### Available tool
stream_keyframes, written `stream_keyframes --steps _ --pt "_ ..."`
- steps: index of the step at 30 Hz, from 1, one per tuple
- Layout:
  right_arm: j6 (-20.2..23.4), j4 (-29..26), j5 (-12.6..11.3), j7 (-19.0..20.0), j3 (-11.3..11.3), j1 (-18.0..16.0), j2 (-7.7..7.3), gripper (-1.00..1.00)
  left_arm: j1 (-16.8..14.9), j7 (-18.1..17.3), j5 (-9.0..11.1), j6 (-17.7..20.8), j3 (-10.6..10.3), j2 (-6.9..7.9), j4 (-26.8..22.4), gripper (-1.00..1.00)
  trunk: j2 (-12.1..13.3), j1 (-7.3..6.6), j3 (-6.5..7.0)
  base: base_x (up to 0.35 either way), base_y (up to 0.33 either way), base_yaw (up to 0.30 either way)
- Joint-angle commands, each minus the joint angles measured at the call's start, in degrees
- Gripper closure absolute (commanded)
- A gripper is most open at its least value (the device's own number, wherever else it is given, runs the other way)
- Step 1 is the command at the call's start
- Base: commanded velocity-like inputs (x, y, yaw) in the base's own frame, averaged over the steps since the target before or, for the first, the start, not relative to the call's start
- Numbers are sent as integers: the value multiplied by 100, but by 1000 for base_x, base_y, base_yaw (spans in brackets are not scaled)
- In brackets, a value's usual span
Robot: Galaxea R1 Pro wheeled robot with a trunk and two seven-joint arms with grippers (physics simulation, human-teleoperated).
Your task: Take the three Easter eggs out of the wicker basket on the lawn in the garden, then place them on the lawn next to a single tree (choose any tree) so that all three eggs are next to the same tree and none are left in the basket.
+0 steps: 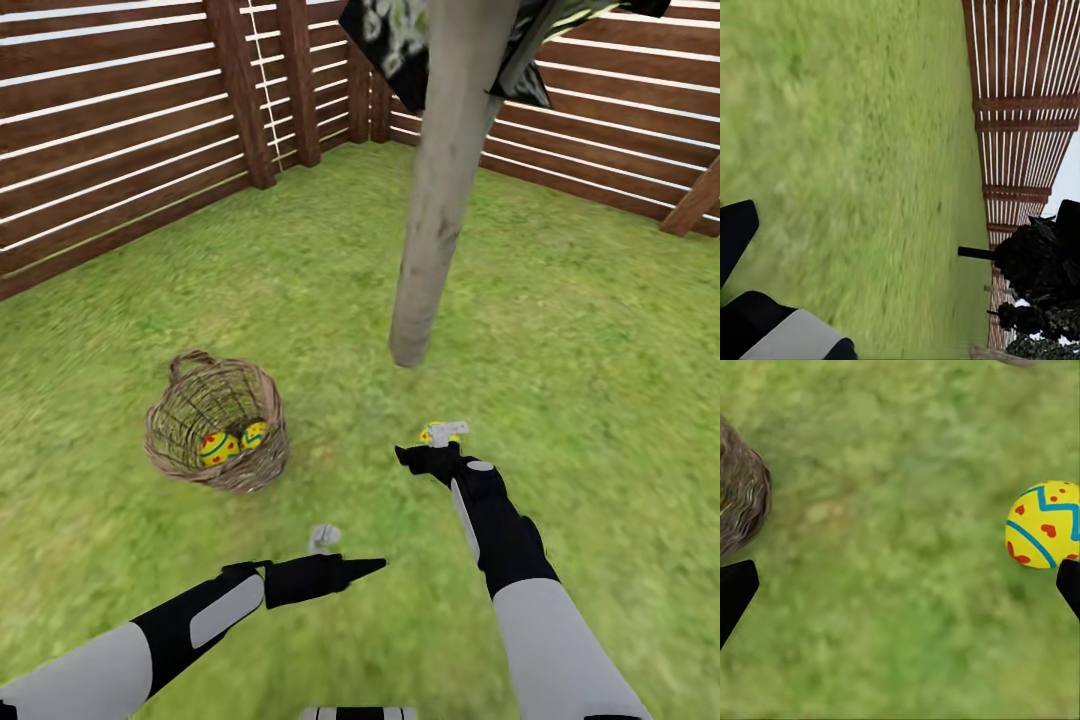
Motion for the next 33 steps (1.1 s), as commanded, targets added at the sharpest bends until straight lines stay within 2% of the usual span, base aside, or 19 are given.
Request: stream_keyframes --steps 1,8,13,15,16,18,19,33 --pt "24 -9 60 53 -25 -1 7 -100 -8 -10 60 39 -19 7 -3 -100 -2 -1 -3 -38 69 281" --pt "109 -61 44 57 -35 -1 7 -100 -8 -37 57 43 -2 57 0 -100 -2 -1 -3 -8 15 136" --pt "925 -75 43 41 -60 -1 7 -100 -8 -170 83 49 80 316 -3 -100 -2 -1 -3 0 1 7" --pt "1535 -324 54 32 -68 -1 7 -100 -8 -296 82 59 209 395 -6 -100 -2 -1 -3 0 0 1" --pt "2482 -997 44 36 -54 -1 7 -100 -8 -332 73 71 259 409 -4 -100 -2 -1 -3 0 0 0" --pt "3173 -1552 28 46 -71 -1 7 -100 -8 -344 67 80 271 410 -5 -100 -2 -1 -3 0 0 0" --pt "3343 -1823 25 52 -86 -1 7 -100 -8 -348 68 84 279 407 -3 -100 -2 -1 -3 0 0 0" --pt "3343 -1689 17 63 -251 7 7 -100 -8 -332 77 77 285 404 133 -100 -2 -1 -3 0 29 0"
